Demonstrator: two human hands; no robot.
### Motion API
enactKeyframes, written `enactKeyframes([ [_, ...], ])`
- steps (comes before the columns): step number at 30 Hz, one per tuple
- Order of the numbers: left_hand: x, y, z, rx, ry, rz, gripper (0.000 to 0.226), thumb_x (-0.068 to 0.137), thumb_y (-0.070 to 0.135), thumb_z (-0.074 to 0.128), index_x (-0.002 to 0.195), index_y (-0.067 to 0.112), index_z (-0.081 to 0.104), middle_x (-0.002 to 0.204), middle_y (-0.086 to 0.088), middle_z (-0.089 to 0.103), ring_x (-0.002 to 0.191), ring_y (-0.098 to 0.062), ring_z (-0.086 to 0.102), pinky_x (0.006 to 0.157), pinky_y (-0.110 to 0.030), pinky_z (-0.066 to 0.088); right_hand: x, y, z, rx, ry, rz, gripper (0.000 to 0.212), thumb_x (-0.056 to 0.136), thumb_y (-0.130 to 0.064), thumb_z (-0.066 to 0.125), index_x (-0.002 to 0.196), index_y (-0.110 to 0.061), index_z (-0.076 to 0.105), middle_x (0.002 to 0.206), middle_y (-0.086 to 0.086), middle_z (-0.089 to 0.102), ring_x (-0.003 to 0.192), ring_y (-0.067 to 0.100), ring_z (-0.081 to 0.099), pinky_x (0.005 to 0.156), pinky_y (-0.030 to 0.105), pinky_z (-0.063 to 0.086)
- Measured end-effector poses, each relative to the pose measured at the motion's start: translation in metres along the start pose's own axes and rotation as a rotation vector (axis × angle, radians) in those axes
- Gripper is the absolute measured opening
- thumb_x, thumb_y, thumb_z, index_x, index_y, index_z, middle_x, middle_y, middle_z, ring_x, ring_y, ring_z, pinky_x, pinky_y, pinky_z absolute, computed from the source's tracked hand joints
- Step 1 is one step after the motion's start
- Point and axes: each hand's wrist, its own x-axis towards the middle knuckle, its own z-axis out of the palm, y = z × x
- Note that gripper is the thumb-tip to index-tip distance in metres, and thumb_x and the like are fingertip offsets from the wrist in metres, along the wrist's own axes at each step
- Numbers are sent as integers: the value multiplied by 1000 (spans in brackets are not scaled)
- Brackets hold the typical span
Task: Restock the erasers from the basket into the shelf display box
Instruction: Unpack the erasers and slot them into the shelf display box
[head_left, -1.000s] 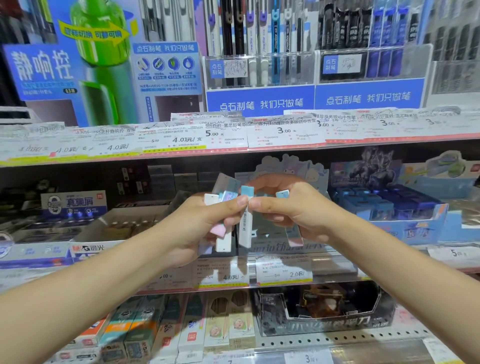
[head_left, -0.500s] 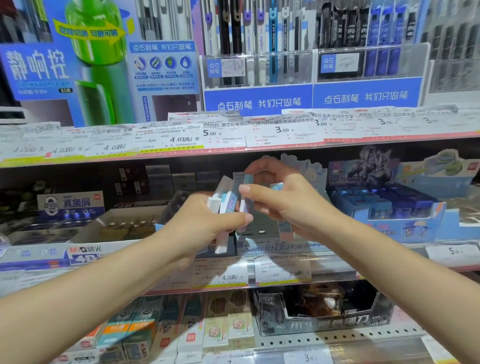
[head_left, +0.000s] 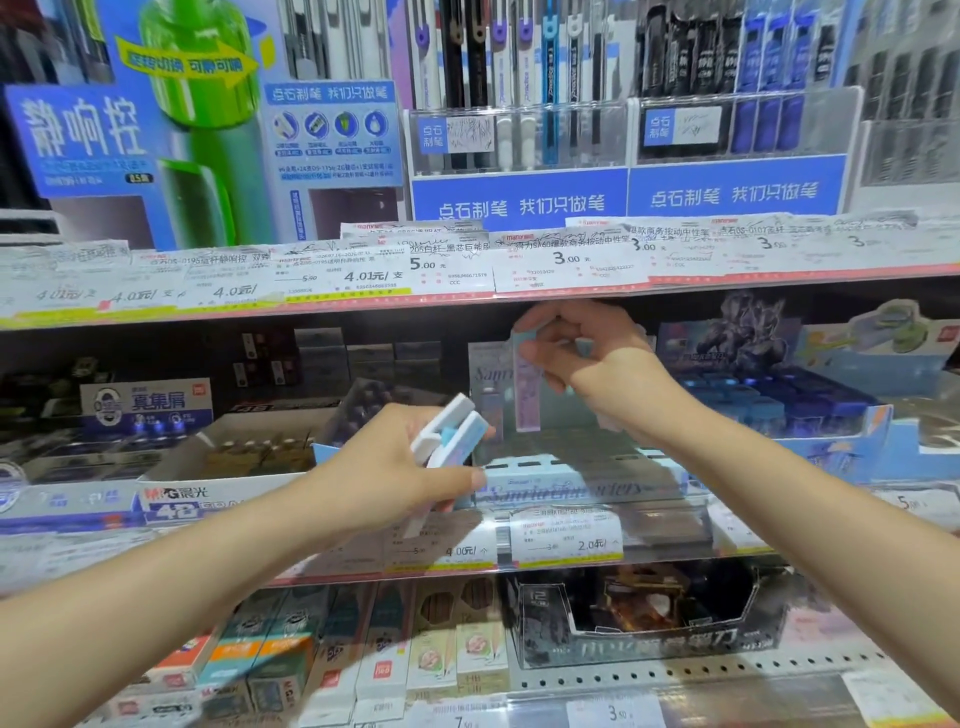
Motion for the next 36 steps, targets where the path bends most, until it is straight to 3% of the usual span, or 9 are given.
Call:
enactKeyframes([
  [7, -2, -10, 4, 185, -186, -62, 37, 81, 19, 68, 116, 11, 57, 65, -6, 61, 45, -9, 51, 48, -19, 43, 2, 20, 17, -77, 20, 27, 15, 82, 1, 62, 84, -13, 59, 67, -3, 55, 44, -4, 48, 48, 7, 36],
  [14, 0, -12, -1, 237, -246, -30, 34, 81, 19, 68, 110, 34, 59, 70, 2, 60, 46, -2, 50, 46, -11, 39, 4, 29, 24, -84, -19, 48, 9, 82, 2, 63, 86, -6, 62, 66, -7, 56, 46, -9, 51, 50, 6, 36],
  [18, 2, -16, -2, 234, -259, -20, 36, 80, 17, 69, 115, 20, 60, 66, 6, 56, 46, -2, 50, 46, -13, 40, 4, 29, 26, -78, -31, 58, 10, 82, 0, 64, 85, -9, 62, 68, -6, 57, 49, -10, 52, 52, 4, 37],
  [23, 3, -17, -3, 251, -272, -5, 37, 81, 16, 69, 117, 22, 60, 64, 2, 58, 46, -3, 51, 45, -11, 39, 4, 34, 28, -158, -76, 51, 16, 80, -3, 67, 80, -18, 62, 69, -13, 58, 59, -11, 54, 61, 3, 39],
  [26, 1, -22, -2, 285, -282, -4, 43, 80, 23, 69, 110, 50, 52, 98, -12, 69, 74, -23, 66, 58, -20, 46, 1, 34, 27, -189, -79, 35, 11, 80, -6, 67, 83, -17, 65, 77, -7, 60, 67, -1, 55, 64, 5, 38],
  [28, 2, -25, -3, 292, -280, -9, 47, 80, 26, 69, 113, 54, 49, 107, -13, 68, 85, -33, 65, 62, -25, 48, 0, 33, 26, -275, -112, 14, 6, 79, -13, 69, 84, -16, 68, 89, -1, 60, 70, 11, 52, 61, 7, 38],
  [30, 5, -27, -4, 290, -282, 6, 51, 81, 24, 69, 123, 46, 50, 107, -14, 67, 74, -28, 63, 62, -23, 44, 1, 32, 26, -304, -132, -3, 6, 78, -15, 71, 84, -14, 71, 94, 0, 57, 70, 7, 50, 59, 8, 39],
  [34, 6, -26, -5, 286, -294, 24, 55, 82, 21, 68, 130, 38, 48, 96, -13, 64, 53, -2, 47, 53, -12, 37, 2, 31, 23, -283, -161, -8, 6, 77, -9, 71, 82, -12, 72, 92, 0, 54, 70, -1, 50, 58, 6, 38],
  [36, 6, -26, -5, 285, -308, 22, 57, 82, 20, 68, 131, 39, 47, 95, -14, 63, 50, -4, 47, 50, -12, 36, 4, 31, 21, -294, -184, -14, 7, 77, -8, 71, 82, -13, 72, 91, 1, 54, 71, -1, 50, 59, 8, 38],
])
